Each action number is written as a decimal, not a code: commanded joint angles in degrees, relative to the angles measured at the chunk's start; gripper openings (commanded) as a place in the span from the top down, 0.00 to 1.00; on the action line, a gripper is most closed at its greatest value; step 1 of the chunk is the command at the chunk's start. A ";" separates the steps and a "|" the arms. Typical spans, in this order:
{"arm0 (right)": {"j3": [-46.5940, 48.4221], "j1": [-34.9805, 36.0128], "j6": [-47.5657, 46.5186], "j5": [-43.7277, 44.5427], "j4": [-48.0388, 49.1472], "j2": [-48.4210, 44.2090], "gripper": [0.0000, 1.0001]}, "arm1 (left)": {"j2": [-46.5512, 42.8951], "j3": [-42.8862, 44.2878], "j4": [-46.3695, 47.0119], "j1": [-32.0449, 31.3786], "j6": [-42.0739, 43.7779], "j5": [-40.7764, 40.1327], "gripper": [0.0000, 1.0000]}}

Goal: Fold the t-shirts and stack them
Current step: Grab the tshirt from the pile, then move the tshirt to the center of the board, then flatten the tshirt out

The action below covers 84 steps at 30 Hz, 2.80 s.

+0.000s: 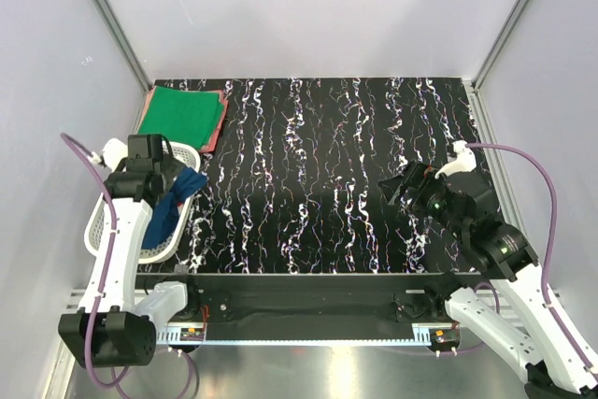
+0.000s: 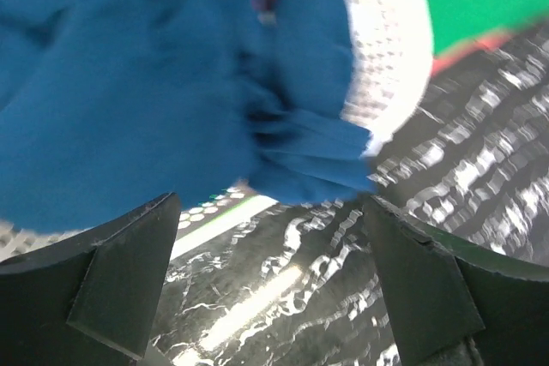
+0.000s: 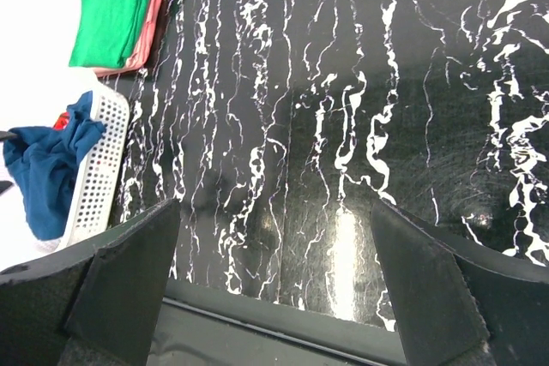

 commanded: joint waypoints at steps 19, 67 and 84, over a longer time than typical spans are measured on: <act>1.10 0.43 -0.70 -6.30 4.30 -1.60 0.00 | 1.20 14.25 17.89 2.89 0.31 20.28 1.00; 11.38 -26.11 -5.18 -3.76 17.13 50.67 0.39 | 37.56 12.06 36.65 -34.13 12.18 26.65 0.34; 11.30 -29.19 -1.76 -3.66 24.87 60.89 0.50 | 62.36 28.43 39.81 -32.89 13.15 31.40 0.39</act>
